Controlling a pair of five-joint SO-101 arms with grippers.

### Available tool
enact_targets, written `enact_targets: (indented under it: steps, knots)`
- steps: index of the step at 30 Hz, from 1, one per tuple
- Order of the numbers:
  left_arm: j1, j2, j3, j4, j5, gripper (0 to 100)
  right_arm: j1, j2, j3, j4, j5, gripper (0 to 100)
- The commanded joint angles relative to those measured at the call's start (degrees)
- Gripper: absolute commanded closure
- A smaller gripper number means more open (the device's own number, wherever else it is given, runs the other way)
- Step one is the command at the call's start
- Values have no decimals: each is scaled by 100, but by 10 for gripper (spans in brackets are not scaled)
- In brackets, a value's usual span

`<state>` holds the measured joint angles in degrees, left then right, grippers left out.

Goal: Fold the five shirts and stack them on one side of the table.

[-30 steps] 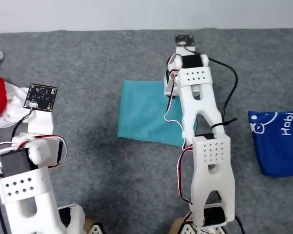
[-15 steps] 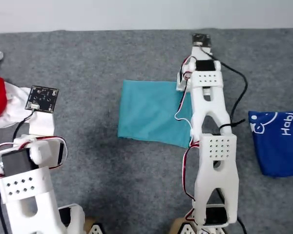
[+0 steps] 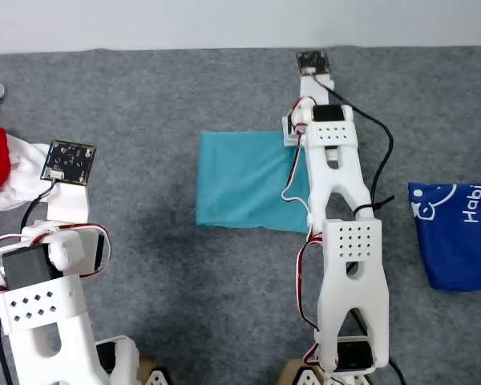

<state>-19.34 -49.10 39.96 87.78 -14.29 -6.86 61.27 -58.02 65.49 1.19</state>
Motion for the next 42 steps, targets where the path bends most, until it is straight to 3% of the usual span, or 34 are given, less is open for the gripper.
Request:
enact_targets:
  steps: [1, 7, 15, 18, 23, 34, 42]
  knots:
    - [-35, -97, -40, -79, -35, 997, -84, -84, -519, 48, 88, 992]
    - [-35, -88, -40, -79, -35, 997, -171, -75, -809, -163, 114, 989]
    - [-35, -88, -40, -79, -35, 997, -295, 330, -835, -804, 853, 983]
    - [-35, -105, -31, -70, -35, 997, -277, 374, -835, -646, 862, 954]
    - [-35, -114, 145, -70, -35, 997, -268, 92, -844, -268, 818, 791]
    - [-35, -114, 101, -70, -44, 997, -295, -1112, -835, 224, 809, 786]
    - [-35, -114, 101, -79, -44, 997, -295, -1578, -835, 1666, -352, 787]
